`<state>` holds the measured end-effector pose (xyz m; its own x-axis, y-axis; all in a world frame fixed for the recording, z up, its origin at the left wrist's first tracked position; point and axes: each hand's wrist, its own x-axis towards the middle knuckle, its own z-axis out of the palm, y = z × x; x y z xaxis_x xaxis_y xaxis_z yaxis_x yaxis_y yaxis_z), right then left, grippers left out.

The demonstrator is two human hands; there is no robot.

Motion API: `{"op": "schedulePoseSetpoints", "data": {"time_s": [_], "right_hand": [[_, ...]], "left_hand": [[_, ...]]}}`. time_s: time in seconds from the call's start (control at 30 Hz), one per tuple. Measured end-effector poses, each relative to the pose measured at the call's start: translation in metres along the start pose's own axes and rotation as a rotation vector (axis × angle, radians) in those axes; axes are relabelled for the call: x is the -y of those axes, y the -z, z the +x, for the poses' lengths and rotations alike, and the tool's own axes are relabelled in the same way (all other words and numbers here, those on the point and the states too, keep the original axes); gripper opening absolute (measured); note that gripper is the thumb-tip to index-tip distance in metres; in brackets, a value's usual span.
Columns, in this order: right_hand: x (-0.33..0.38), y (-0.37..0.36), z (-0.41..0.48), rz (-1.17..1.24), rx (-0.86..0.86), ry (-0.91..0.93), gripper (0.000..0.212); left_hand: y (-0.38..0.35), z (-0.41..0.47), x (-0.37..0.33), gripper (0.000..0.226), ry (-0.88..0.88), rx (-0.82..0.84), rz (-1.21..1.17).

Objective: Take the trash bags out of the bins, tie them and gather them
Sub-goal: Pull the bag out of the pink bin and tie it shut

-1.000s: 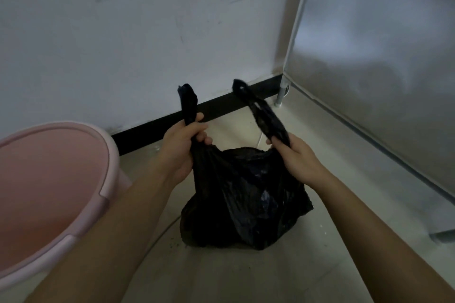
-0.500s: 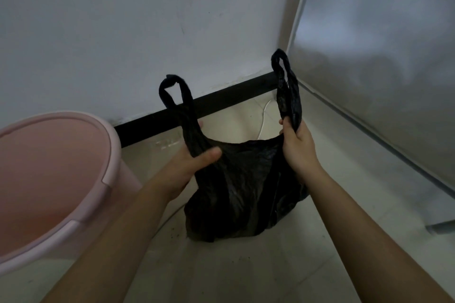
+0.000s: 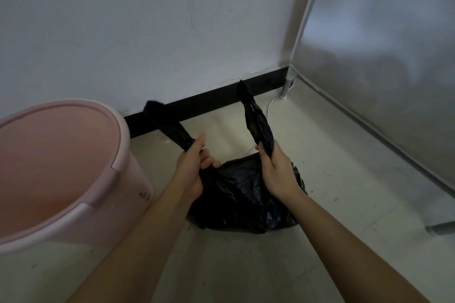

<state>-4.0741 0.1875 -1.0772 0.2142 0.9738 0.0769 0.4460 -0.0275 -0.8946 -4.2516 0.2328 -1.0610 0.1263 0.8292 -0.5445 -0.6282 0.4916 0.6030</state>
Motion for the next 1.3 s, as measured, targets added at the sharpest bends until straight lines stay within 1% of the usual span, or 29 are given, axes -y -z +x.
{"op": "schedulePoseSetpoints", "data": {"time_s": [0.07, 0.13, 0.27, 0.33, 0.4, 0.47, 0.53, 0.6, 0.67, 0.73, 0.8, 0.9, 0.93, 0.97, 1.0, 1.07, 1.1, 1.13, 1.23, 1.27, 1.3], "right_hand": [[-0.003, -0.003, -0.003, -0.035, 0.044, 0.012, 0.017], [-0.008, 0.000, -0.003, -0.119, 0.102, 0.034, 0.017], [-0.018, 0.011, -0.001, -0.381, 0.259, 0.173, 0.005], [-0.016, 0.013, -0.003, -0.457, 0.328, 0.255, 0.006], [-0.014, 0.012, -0.003, -0.536, 0.387, 0.327, 0.007], [-0.012, 0.008, -0.002, -0.628, 0.437, 0.377, 0.012], [-0.012, 0.006, -0.003, -0.703, 0.464, 0.411, 0.013], [-0.013, 0.006, -0.004, -0.727, 0.480, 0.421, 0.014], [-0.016, 0.008, -0.003, -0.662, 0.481, 0.386, 0.016], [-0.014, 0.012, 0.002, -0.529, 0.474, 0.271, 0.019], [-0.009, 0.019, 0.006, -0.339, 0.501, 0.067, 0.025], [-0.005, 0.036, 0.013, -0.013, 0.620, -0.267, 0.049], [-0.006, 0.042, 0.015, 0.118, 0.623, -0.364, 0.056], [-0.007, 0.048, 0.018, 0.242, 0.580, -0.445, 0.063], [-0.008, 0.053, 0.023, 0.330, 0.498, -0.500, 0.073], [-0.005, 0.060, 0.033, 0.458, 0.313, -0.522, 0.086], [0.000, 0.062, 0.036, 0.518, 0.260, -0.505, 0.087], [0.007, 0.061, 0.040, 0.558, 0.248, -0.476, 0.086], [0.037, 0.052, 0.043, 0.572, 0.345, -0.349, 0.085], [0.046, 0.048, 0.044, 0.546, 0.380, -0.301, 0.081], [0.053, 0.044, 0.044, 0.526, 0.396, -0.256, 0.070]], "left_hand": [[0.005, 0.002, 0.001, 0.030, 0.035, 0.057, 0.033], [0.012, 0.002, 0.002, 0.030, 0.059, 0.144, 0.109], [0.025, -0.001, -0.006, 0.044, 0.148, 0.310, 0.339], [0.026, -0.002, -0.013, 0.054, 0.188, 0.368, 0.449], [0.025, -0.004, -0.017, 0.062, 0.186, 0.452, 0.584], [0.023, -0.008, -0.016, 0.066, 0.171, 0.502, 0.666], [0.020, -0.010, -0.014, 0.058, 0.147, 0.504, 0.701], [0.015, -0.012, -0.012, 0.042, 0.132, 0.464, 0.717], [0.013, -0.014, -0.011, 0.038, 0.141, 0.439, 0.691], [0.013, -0.014, -0.011, 0.035, 0.146, 0.450, 0.668], [0.015, -0.016, -0.012, 0.035, 0.166, 0.478, 0.639], [0.015, -0.018, -0.012, 0.036, 0.227, 0.532, 0.596], [0.015, -0.018, -0.012, 0.037, 0.250, 0.545, 0.583], [0.015, -0.018, -0.013, 0.037, 0.273, 0.559, 0.577], [0.015, -0.018, -0.014, 0.037, 0.293, 0.575, 0.579], [0.014, -0.017, -0.015, 0.037, 0.324, 0.609, 0.598], [0.013, -0.017, -0.014, 0.037, 0.340, 0.625, 0.609], [0.012, -0.017, -0.014, 0.037, 0.356, 0.639, 0.618], [0.006, -0.017, -0.011, 0.038, 0.398, 0.687, 0.659], [0.004, -0.017, -0.009, 0.040, 0.406, 0.698, 0.675], [0.003, -0.018, -0.007, 0.044, 0.416, 0.701, 0.690]]}}
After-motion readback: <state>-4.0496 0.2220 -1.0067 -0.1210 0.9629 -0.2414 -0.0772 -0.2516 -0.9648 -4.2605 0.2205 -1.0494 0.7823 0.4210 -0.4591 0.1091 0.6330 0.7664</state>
